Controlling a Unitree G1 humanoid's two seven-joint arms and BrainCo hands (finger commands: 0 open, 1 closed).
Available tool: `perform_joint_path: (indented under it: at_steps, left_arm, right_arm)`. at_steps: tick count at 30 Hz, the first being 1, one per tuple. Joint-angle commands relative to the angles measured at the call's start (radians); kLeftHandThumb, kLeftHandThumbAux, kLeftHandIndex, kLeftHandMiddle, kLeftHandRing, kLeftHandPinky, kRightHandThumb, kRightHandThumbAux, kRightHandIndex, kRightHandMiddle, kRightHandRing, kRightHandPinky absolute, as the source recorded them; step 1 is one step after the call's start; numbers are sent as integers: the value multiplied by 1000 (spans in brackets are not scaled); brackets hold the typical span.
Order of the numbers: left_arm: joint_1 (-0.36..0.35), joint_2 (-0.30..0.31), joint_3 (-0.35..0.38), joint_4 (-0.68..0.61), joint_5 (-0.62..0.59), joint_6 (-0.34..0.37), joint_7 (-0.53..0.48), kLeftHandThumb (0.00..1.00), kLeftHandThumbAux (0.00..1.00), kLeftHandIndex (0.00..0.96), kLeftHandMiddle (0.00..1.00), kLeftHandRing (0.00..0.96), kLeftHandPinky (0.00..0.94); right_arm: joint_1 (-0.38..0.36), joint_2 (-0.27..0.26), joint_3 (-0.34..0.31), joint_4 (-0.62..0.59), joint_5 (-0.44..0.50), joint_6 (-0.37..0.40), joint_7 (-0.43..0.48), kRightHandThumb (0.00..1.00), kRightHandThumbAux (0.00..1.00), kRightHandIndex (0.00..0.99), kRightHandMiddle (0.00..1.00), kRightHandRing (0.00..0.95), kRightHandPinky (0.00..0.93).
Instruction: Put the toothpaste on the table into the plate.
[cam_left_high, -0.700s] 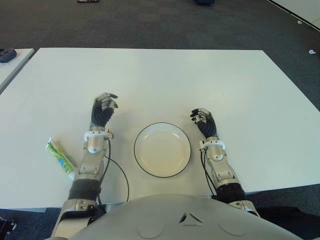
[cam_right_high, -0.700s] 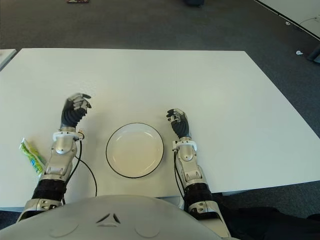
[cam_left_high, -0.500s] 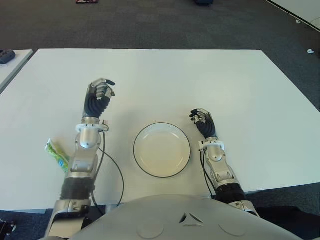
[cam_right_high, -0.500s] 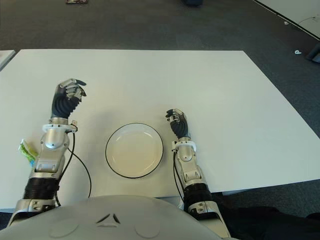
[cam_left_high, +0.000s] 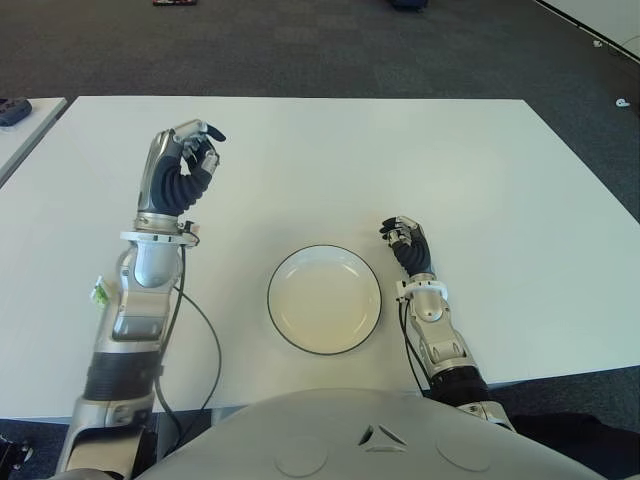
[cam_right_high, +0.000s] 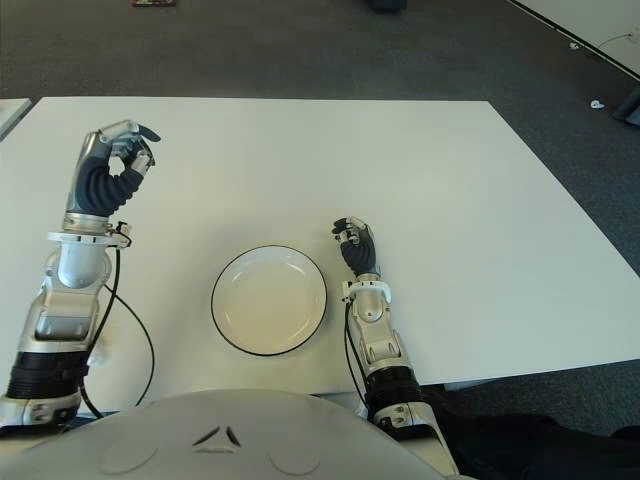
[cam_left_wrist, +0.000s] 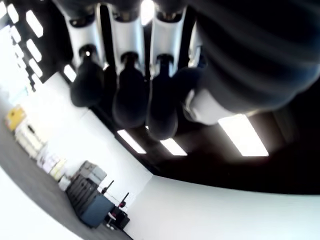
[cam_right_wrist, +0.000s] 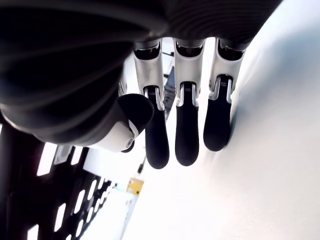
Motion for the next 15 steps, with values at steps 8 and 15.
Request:
perform_joint_path:
  at_steps: [8,15]
  left_arm:
    - [48,164,43,-42,140,-85,-32,823,683,417,516,607,553]
    - [139,284,99,-77,166,-107,-124,835,677,436,450,391,380]
  right_arm:
    - [19,6,15,0,0,9,13,831,696,385,475,457,400]
    - [26,8,19,-13,1,10,14,826,700,367,485,459,393]
